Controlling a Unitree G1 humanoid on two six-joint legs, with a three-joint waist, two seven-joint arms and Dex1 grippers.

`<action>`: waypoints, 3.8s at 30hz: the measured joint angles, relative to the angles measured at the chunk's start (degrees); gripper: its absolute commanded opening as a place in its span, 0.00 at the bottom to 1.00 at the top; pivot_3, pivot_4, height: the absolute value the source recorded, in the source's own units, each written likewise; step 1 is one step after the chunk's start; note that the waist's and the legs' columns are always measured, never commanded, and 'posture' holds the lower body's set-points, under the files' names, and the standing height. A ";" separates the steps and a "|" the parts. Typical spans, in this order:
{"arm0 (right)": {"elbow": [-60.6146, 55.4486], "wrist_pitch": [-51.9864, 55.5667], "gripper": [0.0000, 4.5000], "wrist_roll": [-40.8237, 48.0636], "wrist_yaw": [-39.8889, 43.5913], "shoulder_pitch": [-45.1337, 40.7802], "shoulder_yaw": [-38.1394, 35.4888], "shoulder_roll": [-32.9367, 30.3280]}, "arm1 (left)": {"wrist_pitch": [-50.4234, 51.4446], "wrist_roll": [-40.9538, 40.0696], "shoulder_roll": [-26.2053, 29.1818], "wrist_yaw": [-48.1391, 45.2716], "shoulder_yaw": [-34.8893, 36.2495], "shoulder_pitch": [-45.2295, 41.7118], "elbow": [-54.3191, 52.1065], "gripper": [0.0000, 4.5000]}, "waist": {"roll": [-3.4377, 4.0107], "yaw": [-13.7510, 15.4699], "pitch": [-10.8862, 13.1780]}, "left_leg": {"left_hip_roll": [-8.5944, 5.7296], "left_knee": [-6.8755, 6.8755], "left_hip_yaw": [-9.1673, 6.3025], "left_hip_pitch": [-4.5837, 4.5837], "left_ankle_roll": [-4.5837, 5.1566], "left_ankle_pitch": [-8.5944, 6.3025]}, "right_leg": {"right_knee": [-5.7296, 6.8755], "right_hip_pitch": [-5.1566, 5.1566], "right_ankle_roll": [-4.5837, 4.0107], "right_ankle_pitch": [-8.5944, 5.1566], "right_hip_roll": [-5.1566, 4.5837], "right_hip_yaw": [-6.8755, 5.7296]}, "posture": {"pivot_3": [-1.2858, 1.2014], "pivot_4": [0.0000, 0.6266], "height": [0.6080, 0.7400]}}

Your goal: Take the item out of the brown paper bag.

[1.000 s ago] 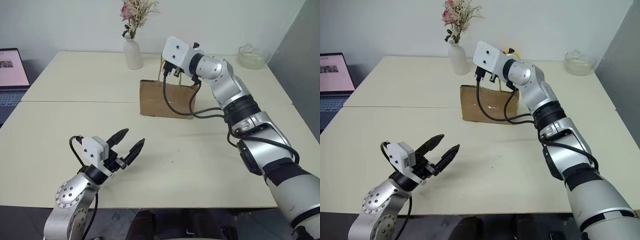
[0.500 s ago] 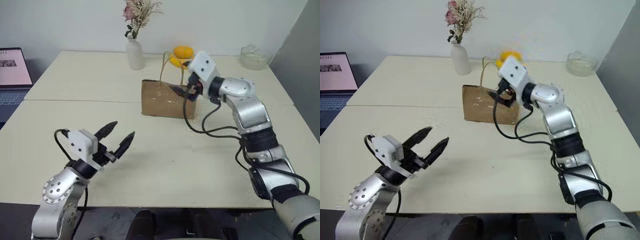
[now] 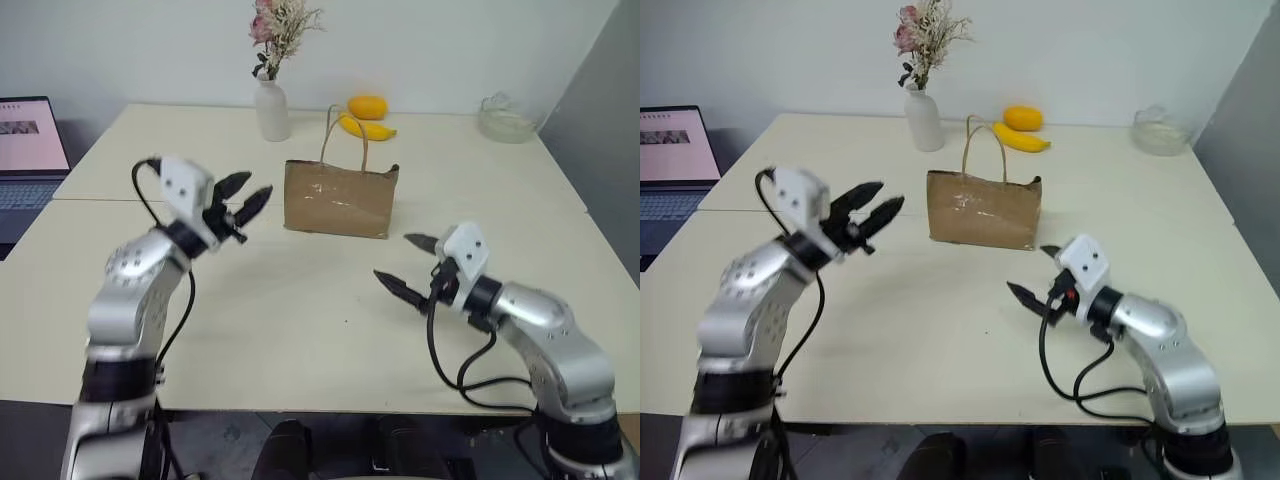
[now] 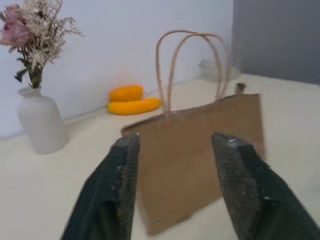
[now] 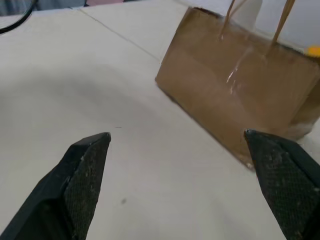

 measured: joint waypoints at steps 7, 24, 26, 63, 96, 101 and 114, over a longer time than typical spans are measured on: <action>-7.10 -3.77 1.00 -0.53 -5.24 6.39 -0.06 0.59 | -15.92 11.65 -3.07 -1.69 -5.27 -28.87 42.85 0.00 | -0.10 -0.17 0.00 | -0.03 -0.04 0.14 -0.17 0.01 -0.01 | -0.27 -0.10 0.02 0.00 0.11 0.03 | 0.52 0.24 1.00; -11.40 -4.05 1.00 1.61 -9.39 11.14 0.11 -0.94 | -27.08 30.08 -6.22 -11.47 -13.02 -43.61 73.96 0.00 | -0.14 -0.28 0.01 | 0.00 -0.05 0.19 -0.21 0.01 -0.01 | -0.40 -0.05 0.03 0.00 0.12 0.00 | 0.52 0.24 1.00; -11.67 -3.84 1.00 2.33 -9.08 11.55 -0.45 -1.90 | -27.72 29.90 -5.76 -18.30 -12.94 -43.55 73.84 0.00 | -0.14 -0.21 0.01 | -0.01 -0.02 0.21 -0.21 0.01 -0.01 | -0.39 -0.05 0.03 0.00 0.11 0.01 | 0.52 0.24 1.00; -9.02 -7.42 1.00 13.14 5.79 13.43 -3.94 -19.64 | -13.48 9.99 14.22 -47.35 -10.17 4.11 -3.06 0.68 | -0.18 -0.01 -0.10 | 0.08 0.16 0.05 0.24 0.03 -0.02 | 0.15 0.10 0.04 -0.01 0.02 0.46 | 0.52 0.24 1.00; -10.42 -6.34 1.00 14.69 7.66 12.88 0.12 -22.42 | -47.70 19.37 3.19 -42.06 -22.33 -3.20 16.99 0.99 | -0.19 -0.20 -0.10 | 0.13 0.35 0.03 0.07 0.03 -0.02 | 0.18 0.03 0.07 0.01 0.15 0.45 | 0.52 0.24 1.00; -10.42 -6.34 1.00 14.67 7.65 13.28 0.34 -22.63 | -47.99 19.61 2.12 -41.58 -22.86 -3.43 17.69 0.95 | -0.19 -0.14 -0.10 | 0.12 0.37 0.03 0.05 0.03 -0.02 | 0.18 0.03 0.07 0.01 0.13 0.44 | 0.52 0.24 1.00; -10.13 -4.96 1.00 12.52 5.38 12.92 3.34 -22.87 | -28.15 12.15 0.64 -41.62 -23.59 -0.99 7.74 0.08 | -0.19 -0.20 -0.10 | 0.13 0.42 -0.01 0.06 0.03 -0.02 | 0.22 0.03 0.07 0.01 0.15 0.43 | 0.52 0.24 1.00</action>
